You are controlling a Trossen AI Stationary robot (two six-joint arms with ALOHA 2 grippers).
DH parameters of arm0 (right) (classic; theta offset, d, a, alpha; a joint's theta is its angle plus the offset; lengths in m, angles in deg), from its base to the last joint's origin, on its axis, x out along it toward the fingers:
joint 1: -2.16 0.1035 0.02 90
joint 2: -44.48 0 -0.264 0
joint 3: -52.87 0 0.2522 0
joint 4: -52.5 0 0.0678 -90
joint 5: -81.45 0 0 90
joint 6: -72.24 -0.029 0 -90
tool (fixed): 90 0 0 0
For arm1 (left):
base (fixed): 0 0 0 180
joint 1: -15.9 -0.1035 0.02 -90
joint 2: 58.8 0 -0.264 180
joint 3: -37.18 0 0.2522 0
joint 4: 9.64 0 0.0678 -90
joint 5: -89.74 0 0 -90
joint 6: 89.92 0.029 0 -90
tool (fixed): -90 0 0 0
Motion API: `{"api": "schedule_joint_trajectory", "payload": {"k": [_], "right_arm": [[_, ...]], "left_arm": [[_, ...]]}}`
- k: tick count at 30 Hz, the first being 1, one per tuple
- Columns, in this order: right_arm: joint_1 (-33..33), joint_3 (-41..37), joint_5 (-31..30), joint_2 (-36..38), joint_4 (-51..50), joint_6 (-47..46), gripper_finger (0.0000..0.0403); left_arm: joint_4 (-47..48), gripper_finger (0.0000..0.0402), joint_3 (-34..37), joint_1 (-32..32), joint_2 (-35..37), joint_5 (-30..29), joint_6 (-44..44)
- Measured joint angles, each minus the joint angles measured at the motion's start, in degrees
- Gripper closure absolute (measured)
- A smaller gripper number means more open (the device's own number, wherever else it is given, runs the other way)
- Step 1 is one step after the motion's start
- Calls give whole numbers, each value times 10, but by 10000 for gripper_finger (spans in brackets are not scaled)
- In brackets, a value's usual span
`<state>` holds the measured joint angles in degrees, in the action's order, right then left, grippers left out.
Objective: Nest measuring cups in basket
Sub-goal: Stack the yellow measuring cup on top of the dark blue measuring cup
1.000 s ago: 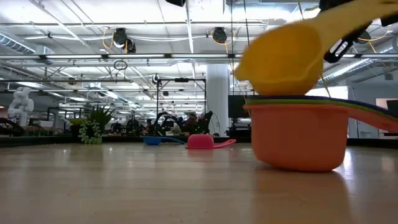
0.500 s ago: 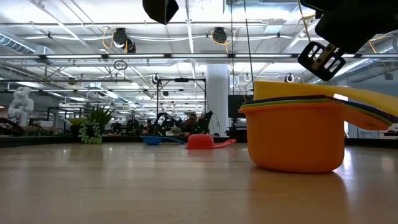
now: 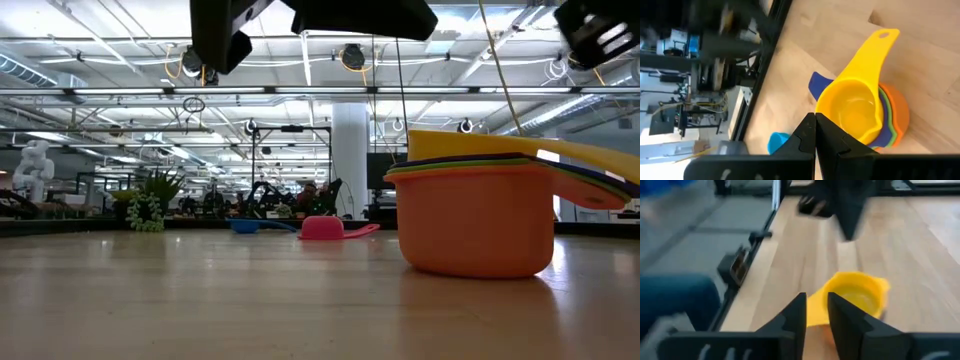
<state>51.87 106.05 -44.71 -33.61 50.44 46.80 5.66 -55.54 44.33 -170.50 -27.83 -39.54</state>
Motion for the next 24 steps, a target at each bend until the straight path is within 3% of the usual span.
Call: {"api": "schedule_joint_trajectory", "payload": {"k": [7, 11, 14, 24], "right_arm": [[38, 174, -26, -207, -120, 67, 266], [52, 262, -96, -287, -216, 77, 243], [62, 299, -135, -314, -243, 51, 239], [72, 304, -133, -294, -246, -161, 239]], "left_arm": [[0, 401, 0, -10, 0, -1, -38], [0, 401, 0, -11, 0, -2, -52], [0, 401, 0, -7, 0, -2, -60], [0, 401, 0, 0, 0, -18, -66]]}}
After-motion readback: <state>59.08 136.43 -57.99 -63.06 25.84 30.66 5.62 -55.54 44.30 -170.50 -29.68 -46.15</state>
